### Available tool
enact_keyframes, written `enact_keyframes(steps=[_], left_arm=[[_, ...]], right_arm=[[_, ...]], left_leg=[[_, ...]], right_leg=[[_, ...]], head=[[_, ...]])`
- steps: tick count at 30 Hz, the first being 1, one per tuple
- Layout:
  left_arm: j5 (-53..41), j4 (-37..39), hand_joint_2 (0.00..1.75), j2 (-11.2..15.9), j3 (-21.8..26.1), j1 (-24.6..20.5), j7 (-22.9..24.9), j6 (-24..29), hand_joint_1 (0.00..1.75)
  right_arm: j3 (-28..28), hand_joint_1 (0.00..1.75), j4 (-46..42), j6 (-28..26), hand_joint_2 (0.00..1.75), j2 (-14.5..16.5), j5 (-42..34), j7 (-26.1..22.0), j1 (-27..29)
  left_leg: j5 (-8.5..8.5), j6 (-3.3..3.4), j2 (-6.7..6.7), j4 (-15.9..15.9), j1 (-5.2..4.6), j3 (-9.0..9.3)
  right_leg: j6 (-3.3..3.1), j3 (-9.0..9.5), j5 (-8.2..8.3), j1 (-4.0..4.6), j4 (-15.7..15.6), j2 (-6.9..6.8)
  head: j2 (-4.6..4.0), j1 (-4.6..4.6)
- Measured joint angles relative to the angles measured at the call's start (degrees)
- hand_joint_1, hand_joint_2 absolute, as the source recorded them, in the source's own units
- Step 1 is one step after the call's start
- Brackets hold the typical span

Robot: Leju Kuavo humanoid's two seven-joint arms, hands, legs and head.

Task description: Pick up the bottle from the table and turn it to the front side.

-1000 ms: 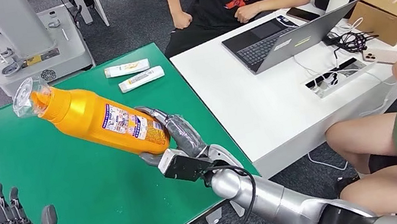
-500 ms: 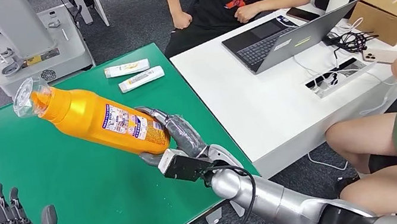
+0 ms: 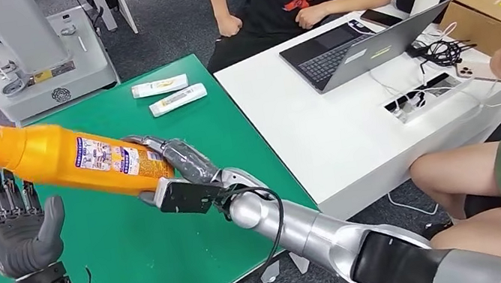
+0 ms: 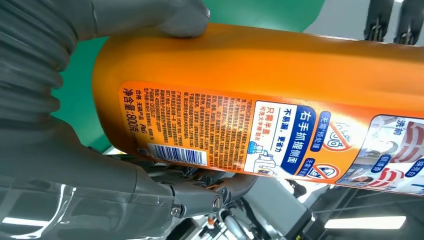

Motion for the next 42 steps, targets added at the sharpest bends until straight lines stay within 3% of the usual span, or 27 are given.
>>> enact_keyframes(steps=[13, 25, 42], left_arm=[[-3.0, -1.6, 1.75, 1.5, 0.6, 4.1, -1.9, 2.1, 0.0], [-3.4, -1.2, 1.75, 1.6, 0.6, 4.4, -1.3, 1.1, 0.0], [-1.9, -0.7, 1.75, -1.5, 0.1, 1.9, -0.4, 0.0, 0.0]], right_arm=[[-3.0, 1.75, -2.5, -1.9, 1.75, -0.9, 0.7, 1.0, 2.7], [-3.8, 1.75, -3.1, -0.4, 1.75, -0.9, 1.6, 1.0, 3.7], [-0.7, 1.75, 3.8, 1.5, 1.75, 5.2, 1.3, 1.0, -1.0]], left_leg=[[-0.08, 0.03, -0.01, 0.0, 0.0, -0.05], [-0.08, 0.03, -0.01, 0.0, 0.0, -0.06], [-0.07, 0.03, -0.01, 0.0, 0.0, -0.06]], right_leg=[[0.07, -0.06, -0.07, 0.0, 0.0, 0.0], [0.07, -0.06, -0.07, 0.0, 0.0, 0.0], [0.06, -0.07, -0.07, 0.0, 0.0, 0.0]], head=[[0.0, -0.01], [0.0, 0.0], [0.0, 0.01]])
